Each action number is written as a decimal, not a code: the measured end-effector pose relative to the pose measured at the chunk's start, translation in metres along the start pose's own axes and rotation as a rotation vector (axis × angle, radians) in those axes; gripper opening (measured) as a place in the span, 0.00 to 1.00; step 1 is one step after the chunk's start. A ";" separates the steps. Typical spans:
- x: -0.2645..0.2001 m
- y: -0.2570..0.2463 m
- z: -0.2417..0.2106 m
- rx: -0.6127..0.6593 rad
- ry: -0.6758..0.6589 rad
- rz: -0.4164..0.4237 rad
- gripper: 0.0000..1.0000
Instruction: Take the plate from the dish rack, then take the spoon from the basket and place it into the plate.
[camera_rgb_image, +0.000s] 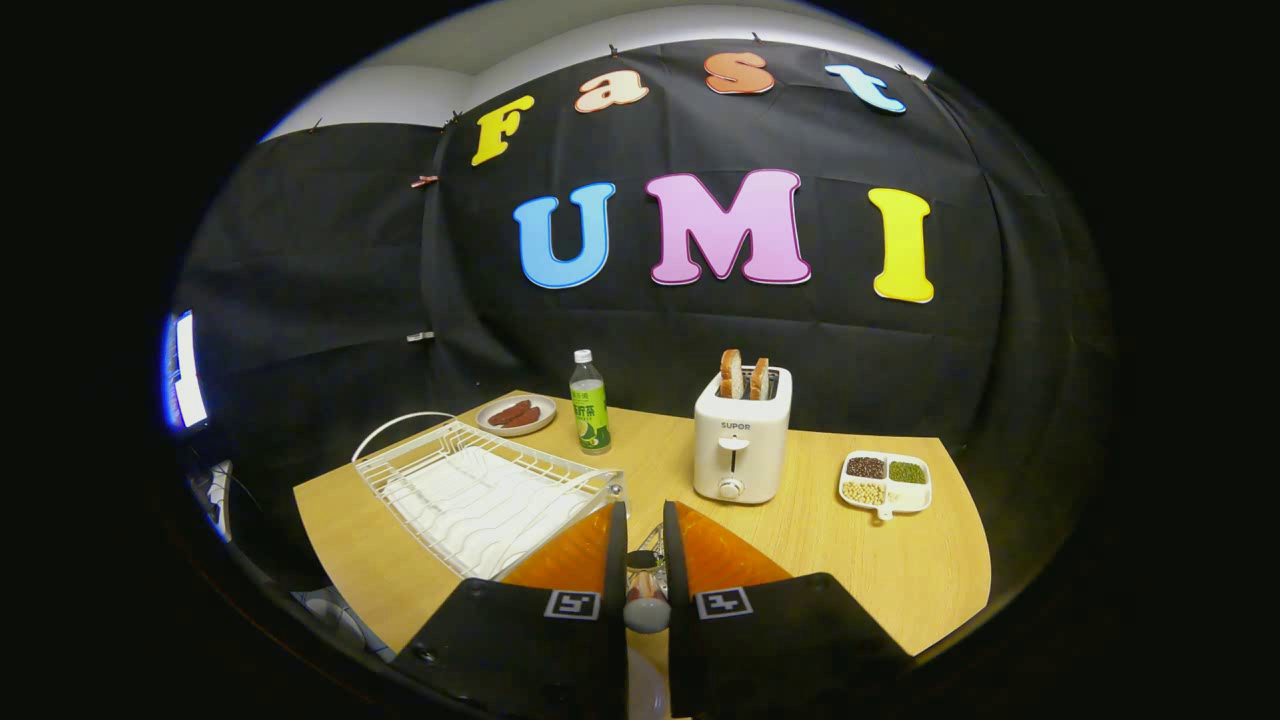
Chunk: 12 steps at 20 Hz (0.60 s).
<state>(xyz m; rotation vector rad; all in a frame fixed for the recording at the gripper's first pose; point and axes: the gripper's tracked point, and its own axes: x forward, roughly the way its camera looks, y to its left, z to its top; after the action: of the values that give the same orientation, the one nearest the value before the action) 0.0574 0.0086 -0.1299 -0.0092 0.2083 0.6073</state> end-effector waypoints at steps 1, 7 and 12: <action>-0.011 0.003 0.003 0.001 -0.001 0.010 0.20; -0.046 0.028 -0.035 0.063 0.102 0.100 0.20; -0.041 0.038 -0.078 0.067 0.184 0.133 0.20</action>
<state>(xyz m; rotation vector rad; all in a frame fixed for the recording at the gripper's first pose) -0.0125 0.0111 -0.1961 0.0132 0.4100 0.7326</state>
